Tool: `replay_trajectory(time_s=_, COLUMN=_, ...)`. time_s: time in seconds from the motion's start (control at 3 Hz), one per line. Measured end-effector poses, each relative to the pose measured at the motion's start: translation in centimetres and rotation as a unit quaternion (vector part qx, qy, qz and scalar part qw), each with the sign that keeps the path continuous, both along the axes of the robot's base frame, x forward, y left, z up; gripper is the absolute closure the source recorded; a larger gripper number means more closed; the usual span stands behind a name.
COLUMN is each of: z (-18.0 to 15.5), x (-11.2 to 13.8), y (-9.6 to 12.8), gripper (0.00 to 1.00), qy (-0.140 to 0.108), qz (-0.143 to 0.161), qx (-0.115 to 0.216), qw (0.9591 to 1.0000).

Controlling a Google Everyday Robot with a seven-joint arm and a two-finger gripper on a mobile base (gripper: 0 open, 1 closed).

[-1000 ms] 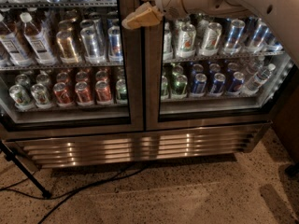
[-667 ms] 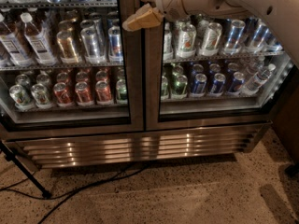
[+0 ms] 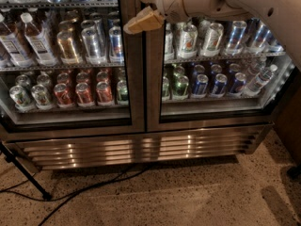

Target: Open left fridge door

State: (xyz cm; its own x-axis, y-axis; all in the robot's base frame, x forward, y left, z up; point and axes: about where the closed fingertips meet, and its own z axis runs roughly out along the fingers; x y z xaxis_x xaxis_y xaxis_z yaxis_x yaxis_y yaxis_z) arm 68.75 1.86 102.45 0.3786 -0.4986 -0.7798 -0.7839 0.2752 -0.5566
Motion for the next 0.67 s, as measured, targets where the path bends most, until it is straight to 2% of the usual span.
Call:
replay_trajectory(time_s=0.33, z=-0.26, x=-0.08, y=0.0, gripper=0.23, qy=0.001, qz=0.002, qx=-0.002, qw=1.0)
replay_trajectory(time_s=0.67, z=-0.5, x=-0.25, y=0.05, gripper=0.04, qy=0.0, qz=0.003, qx=-0.006, qw=1.0)
